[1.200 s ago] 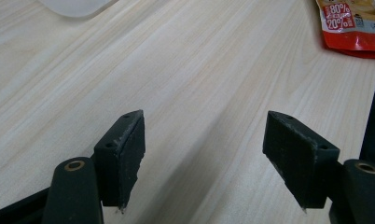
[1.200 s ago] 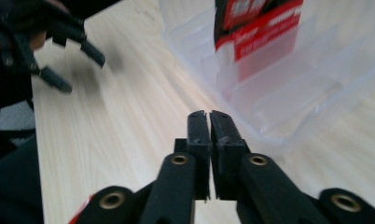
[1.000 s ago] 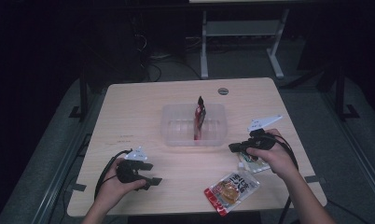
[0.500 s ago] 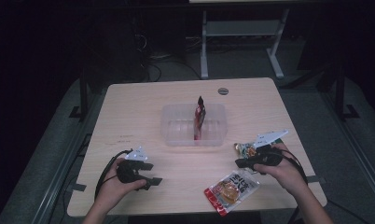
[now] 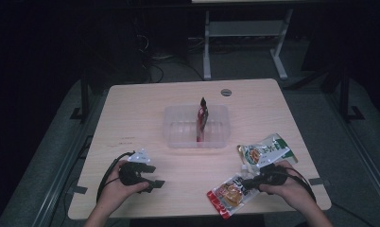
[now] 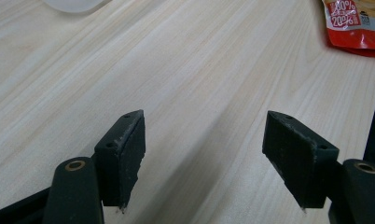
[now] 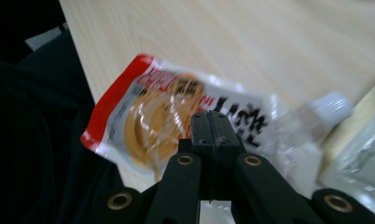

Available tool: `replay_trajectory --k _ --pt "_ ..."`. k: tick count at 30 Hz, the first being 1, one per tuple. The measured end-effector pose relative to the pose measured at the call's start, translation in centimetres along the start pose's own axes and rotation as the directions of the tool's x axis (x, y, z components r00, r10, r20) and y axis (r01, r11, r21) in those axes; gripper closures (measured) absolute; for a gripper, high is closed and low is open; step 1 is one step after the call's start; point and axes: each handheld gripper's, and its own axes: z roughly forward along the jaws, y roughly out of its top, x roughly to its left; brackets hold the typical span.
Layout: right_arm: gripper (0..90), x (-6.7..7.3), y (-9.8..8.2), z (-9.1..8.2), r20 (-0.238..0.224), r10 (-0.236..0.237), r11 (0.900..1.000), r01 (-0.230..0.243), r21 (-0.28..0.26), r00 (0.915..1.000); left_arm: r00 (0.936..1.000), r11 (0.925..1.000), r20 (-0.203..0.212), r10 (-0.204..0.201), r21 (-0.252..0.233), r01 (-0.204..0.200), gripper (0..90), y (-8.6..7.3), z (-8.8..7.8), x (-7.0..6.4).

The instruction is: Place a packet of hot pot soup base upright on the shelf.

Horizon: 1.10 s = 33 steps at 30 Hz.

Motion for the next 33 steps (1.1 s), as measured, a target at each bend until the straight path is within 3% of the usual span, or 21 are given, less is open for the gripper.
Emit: replay_trajectory --k 5,7,21,33 --pt "90.0 0.4 -0.3 1.6 0.002 -0.024 0.997 0.024 0.080 0.9997 1.0000 1.0000 -0.004 0.005 -0.006 -0.005 29.9 0.1 0.1 -0.1" --pt "90.0 0.4 -0.3 2.0 0.006 -0.032 0.996 0.031 0.089 0.9995 1.0000 1.0000 -0.004 0.005 -0.004 -0.005 29.9 0.1 0.1 -0.1" --pt "90.0 0.2 0.6 3.4 0.002 -0.025 0.996 0.025 0.087 0.9997 1.0000 0.9999 0.000 0.009 0.005 -0.009 30.2 0.2 0.4 -0.3" --pt "90.0 0.6 3.6 5.9 0.011 -0.058 0.994 0.057 0.088 0.9983 1.0000 0.9999 0.002 0.010 0.012 -0.010 30.2 0.3 0.4 -0.3"
